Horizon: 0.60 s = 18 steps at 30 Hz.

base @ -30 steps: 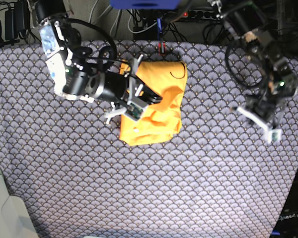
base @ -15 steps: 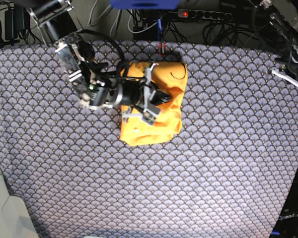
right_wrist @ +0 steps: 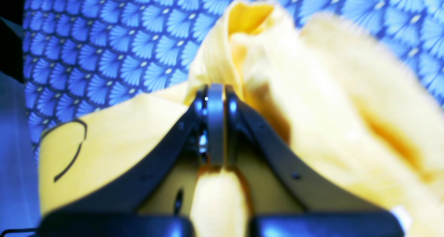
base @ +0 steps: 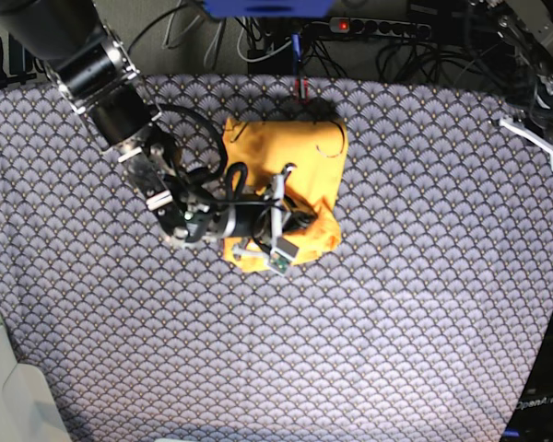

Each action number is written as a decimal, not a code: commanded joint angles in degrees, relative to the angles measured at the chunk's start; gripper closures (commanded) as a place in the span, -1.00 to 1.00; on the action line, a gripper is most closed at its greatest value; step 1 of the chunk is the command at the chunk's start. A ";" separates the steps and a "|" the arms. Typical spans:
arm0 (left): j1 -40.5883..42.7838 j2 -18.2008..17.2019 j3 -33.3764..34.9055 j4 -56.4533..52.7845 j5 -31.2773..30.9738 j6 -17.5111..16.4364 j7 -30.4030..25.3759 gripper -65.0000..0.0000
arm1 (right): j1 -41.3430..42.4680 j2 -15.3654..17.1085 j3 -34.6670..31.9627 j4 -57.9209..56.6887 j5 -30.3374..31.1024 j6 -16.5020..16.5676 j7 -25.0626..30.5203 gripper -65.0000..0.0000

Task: Fold the T-shirt properly
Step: 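Press and flatten the folded shirt's top with the right gripper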

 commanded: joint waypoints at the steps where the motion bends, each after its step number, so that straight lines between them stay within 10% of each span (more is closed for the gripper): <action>1: 0.11 -0.86 -0.17 1.13 -0.23 0.09 -0.84 1.00 | 1.50 -0.07 0.16 1.94 0.95 0.38 1.22 1.00; 18: 0.37 -0.34 -0.17 1.13 -0.23 0.09 -1.19 1.00 | 0.44 -2.80 0.07 10.65 0.86 0.38 -3.97 1.00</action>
